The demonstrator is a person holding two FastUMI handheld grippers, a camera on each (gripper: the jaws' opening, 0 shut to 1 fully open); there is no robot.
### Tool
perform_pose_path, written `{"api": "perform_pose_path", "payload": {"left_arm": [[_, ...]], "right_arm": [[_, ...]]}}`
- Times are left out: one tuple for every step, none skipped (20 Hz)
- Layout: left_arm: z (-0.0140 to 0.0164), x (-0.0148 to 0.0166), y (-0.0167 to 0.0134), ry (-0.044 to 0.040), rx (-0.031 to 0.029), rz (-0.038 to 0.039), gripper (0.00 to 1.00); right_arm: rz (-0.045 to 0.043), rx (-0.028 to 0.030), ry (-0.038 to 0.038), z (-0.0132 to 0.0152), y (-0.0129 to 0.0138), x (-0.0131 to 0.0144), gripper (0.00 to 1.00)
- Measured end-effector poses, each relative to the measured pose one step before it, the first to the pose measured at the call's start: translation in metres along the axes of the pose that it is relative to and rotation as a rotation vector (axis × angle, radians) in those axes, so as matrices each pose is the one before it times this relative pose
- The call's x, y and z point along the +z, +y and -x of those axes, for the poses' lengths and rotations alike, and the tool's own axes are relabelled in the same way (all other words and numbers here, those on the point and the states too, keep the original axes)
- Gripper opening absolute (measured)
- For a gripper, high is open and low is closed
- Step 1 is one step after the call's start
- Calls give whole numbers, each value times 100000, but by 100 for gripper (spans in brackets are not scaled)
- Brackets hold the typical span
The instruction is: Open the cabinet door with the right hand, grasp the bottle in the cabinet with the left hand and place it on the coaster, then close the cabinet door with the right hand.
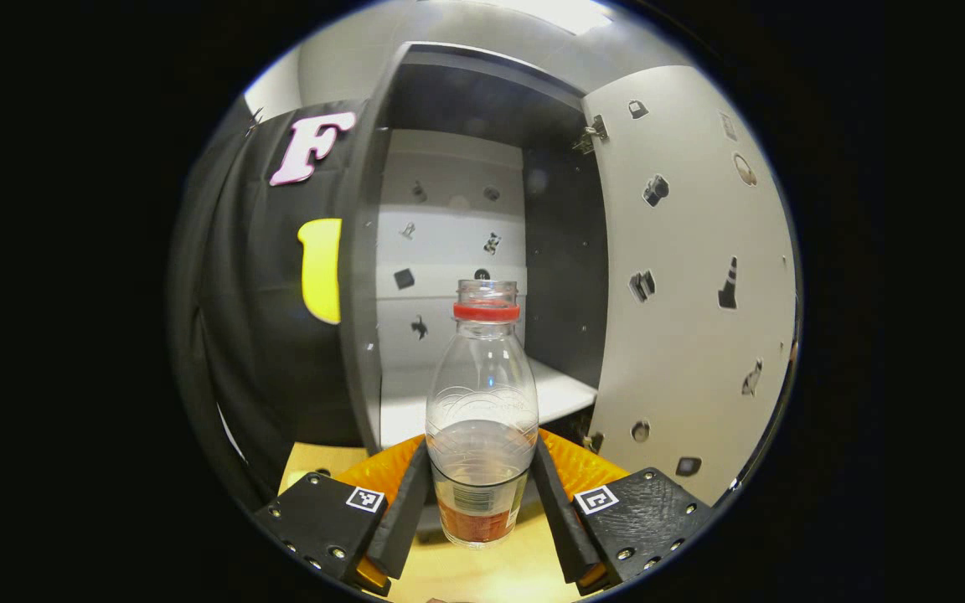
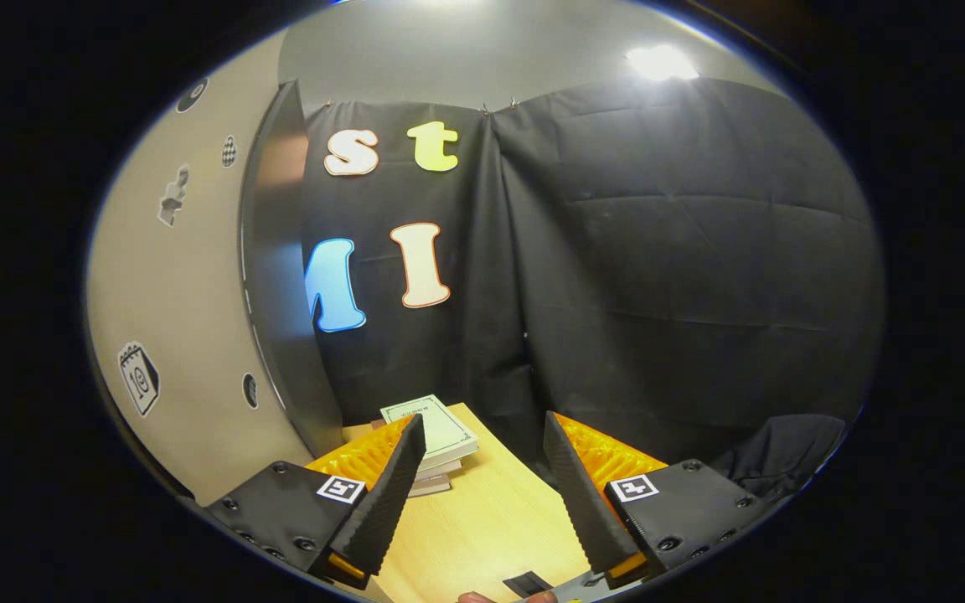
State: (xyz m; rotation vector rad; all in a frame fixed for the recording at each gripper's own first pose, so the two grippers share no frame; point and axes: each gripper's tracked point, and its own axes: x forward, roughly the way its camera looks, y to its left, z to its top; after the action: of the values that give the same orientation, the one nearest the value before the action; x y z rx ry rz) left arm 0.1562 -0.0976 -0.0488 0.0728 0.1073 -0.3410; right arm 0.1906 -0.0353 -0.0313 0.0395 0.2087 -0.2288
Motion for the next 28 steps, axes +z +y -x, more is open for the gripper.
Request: {"api": "perform_pose_path", "payload": {"left_arm": [[979, -1304, 451, 1271, 722, 1306, 63], [979, -1507, 515, 949, 1151, 785, 63], [965, -1460, 562, 872, 1442, -1, 65], [698, -1548, 585, 1148, 1598, -574, 65], [840, -1603, 506, 979, 1499, -1037, 65], [766, -1720, 268, 1298, 1222, -730, 65], [644, -1751, 164, 1065, 807, -21, 65], [488, -1855, 147, 1465, 402, 425, 65], [371, -1876, -5, 1826, 145, 664, 65], [60, -1791, 92, 1347, 475, 538, 65], [133, -1530, 17, 1258, 401, 1073, 65], [164, -1747, -3, 2756, 583, 1560, 65], [-4, -1253, 204, 1338, 1301, 2721, 65], [47, -898, 298, -1107, 781, 2391, 65], [-230, -601, 255, -1574, 1316, 1774, 65], [-166, -748, 361, -1079, 1479, 1057, 65], [-106, -706, 326, -510, 1404, 474, 65], [-142, -479, 440, -951, 1192, 178, 65], [-302, -508, 433, -265, 891, -506, 65], [-108, -784, 613, 583, 1652, -105, 65], [-71, -548, 227, 165, 544, 1582, 65], [215, -323, -114, -822, -560, 1527, 65], [139, -328, -237, -539, -706, 3, 65], [23, -442, -184, -495, -579, -1511, 65], [-26, -465, -315, 675, -1026, -1668, 65], [-55, -678, -257, 723, -808, -1113, 65], [-89, -349, -264, 402, -962, -681, 65], [59, -353, -478, -24, -974, -1058, 65]], "right_arm": [[2507, -1201, -482, 448, -396, -20, 87], [2383, -1489, -915, 558, -567, 240, 91], [1269, -802, -1091, 630, -267, 273, 87], [-200, -234, -666, 538, -127, 226, 87], [-1317, 541, -403, 531, 188, 102, 87], [-1775, 800, -310, 518, 259, 23, 87], [-1309, 776, -53, 437, 241, -142, 87], [-41, 590, 213, 364, 198, -225, 87], [1527, 264, 545, 408, -59, -423, 87], [2335, -269, 363, 368, -157, -244, 87], [1928, 87, 141, 346, -110, -1, 87], [1001, 648, 414, 297, 109, 13, 87], [160, 1235, 233, 259, 249, -37, 87], [-273, 1036, 96, 289, 181, -41, 87], [177, 283, 622, 70, -61, -252, 87], [875, -170, 1460, 76, -93, -378, 91], [659, 137, 1576, 96, -13, -351, 90], [231, 473, 1069, 154, 157, -131, 91], [-168, 474, 354, 78, 197, 144, 87], [-528, 225, -8, 69, 118, 51, 87], [-846, -104, 193, 22, -19, -65, 87], [-1033, -178, 534, 91, -62, -91, 87], [-1382, -117, 25, 48, -37, 37, 87], [-1872, -401, -1485, 208, -197, 400, 91], [-1876, -955, -1353, 85, -316, 256, 91], [-1587, -1427, -393, 55, -454, 102, 87], [-993, -820, 100, 102, -309, -199, 91], [-663, -916, 442, 39, -313, -172, 87]]}}
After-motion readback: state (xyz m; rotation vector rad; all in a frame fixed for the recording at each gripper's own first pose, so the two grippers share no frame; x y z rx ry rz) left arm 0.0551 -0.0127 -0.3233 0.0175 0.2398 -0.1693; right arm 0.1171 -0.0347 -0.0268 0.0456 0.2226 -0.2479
